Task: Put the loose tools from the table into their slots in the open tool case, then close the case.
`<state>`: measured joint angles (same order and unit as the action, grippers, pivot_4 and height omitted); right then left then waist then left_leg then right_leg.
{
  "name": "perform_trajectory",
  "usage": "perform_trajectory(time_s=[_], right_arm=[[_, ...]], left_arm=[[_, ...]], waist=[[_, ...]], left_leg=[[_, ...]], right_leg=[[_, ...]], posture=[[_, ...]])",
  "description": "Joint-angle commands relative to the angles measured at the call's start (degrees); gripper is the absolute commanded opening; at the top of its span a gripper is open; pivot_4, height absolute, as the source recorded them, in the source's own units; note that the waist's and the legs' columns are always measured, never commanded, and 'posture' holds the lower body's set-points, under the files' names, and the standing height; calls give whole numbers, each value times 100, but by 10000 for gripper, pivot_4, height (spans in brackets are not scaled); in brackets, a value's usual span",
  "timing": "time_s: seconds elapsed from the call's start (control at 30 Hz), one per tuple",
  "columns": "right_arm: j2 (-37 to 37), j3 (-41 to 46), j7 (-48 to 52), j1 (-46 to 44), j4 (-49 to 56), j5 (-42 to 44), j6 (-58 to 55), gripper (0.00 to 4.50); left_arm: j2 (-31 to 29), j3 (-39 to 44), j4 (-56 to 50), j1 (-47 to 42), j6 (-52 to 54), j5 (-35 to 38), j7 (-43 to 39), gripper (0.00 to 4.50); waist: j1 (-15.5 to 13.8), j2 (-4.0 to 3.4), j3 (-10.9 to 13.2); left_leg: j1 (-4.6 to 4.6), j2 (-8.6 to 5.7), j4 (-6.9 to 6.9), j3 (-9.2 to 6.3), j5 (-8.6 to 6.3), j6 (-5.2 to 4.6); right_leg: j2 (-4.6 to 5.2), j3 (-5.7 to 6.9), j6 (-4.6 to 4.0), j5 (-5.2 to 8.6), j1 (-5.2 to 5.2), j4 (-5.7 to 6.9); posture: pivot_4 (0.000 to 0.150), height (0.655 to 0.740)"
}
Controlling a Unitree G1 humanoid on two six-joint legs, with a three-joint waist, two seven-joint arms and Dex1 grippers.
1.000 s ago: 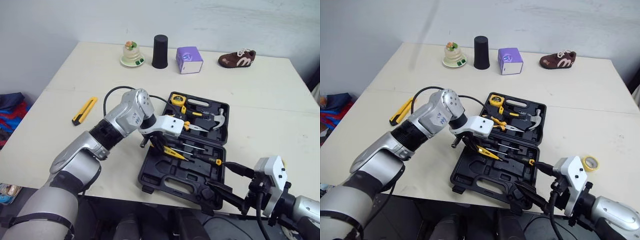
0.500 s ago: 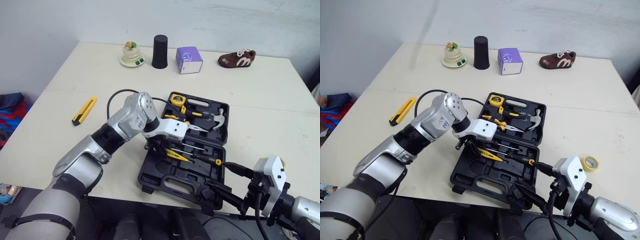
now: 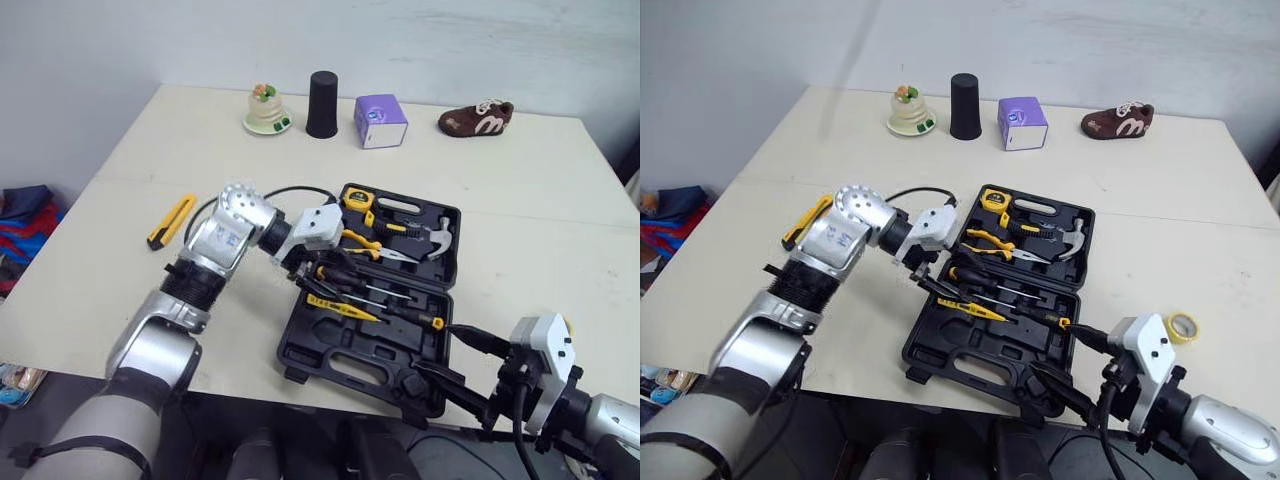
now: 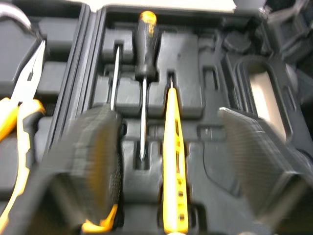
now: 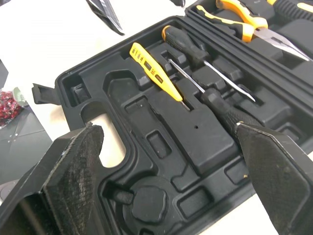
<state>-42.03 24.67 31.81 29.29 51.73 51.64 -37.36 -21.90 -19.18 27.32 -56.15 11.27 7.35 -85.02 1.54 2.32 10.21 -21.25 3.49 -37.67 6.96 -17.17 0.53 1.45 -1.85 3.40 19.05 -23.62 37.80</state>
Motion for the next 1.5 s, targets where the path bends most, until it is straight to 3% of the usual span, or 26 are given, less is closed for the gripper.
perform_trajectory(time_s=[0.03,0.17,0.8,1.03,1.17,1.27,1.37,1.4,1.5], right_arm=[[-43,111,12,-104,184,145,86,45000],[-86,110,13,-198,151,176,49,45000],[-173,158,-1,-216,125,239,6,45000],[-152,221,-41,-122,166,225,8,45000],[-85,540,-72,-45,36,198,88,45000],[-31,1150,58,118,-327,166,144,45000],[-112,2028,644,452,-1037,-7,272,45000],[-230,2446,936,565,-1504,-85,309,45000],[-464,3063,1524,711,-2492,-285,413,45000]], left_arm=[[208,347,514,152,-1050,285,-192,17443],[366,338,1010,278,-1572,164,-174,306],[359,-299,2031,347,-2627,-1180,489,306],[389,-152,1645,447,-1735,-850,442,306],[228,626,717,662,-793,-9,562,13505],[31,1618,-191,1111,82,485,1695,27881],[-605,2624,-1323,1905,1458,1283,2034,42109],[-969,3089,-1687,2474,1709,1382,2186,44762],[-1548,3893,-2462,3726,2096,1530,2604,44762]], waist=[[0,0,0],[1,0,0],[7,4,-5],[8,24,-38],[34,21,-36],[21,21,-32],[31,16,-31],[44,13,-31],[159,7,-33]], left_leg=[[-2,-1,-2,0,-1,0],[-1,-2,-4,1,-3,-3],[10,-1,-4,0,-7,-7],[19,-2,-4,0,-11,-13],[14,0,-4,0,-11,-13],[6,7,-1,-3,-11,-10],[7,8,2,-3,-10,-6],[11,8,6,-2,-10,-4],[33,7,49,26,-11,3]], right_leg=[[0,0,0,0,0,-1],[0,-1,3,-2,2,-2],[-1,-1,6,-4,15,-3],[0,-1,10,-8,26,-3],[0,-1,10,-8,20,-2],[-1,1,9,-7,10,-1],[-1,1,9,-7,9,-1],[0,1,9,-7,12,-3],[9,-7,-3,4,23,-17]], posture=[[1500,7383],[1500,7383],[1500,7383],[1500,7383],[1500,7383],[1500,7383],[1500,7383],[1500,7383],[1500,7383]])
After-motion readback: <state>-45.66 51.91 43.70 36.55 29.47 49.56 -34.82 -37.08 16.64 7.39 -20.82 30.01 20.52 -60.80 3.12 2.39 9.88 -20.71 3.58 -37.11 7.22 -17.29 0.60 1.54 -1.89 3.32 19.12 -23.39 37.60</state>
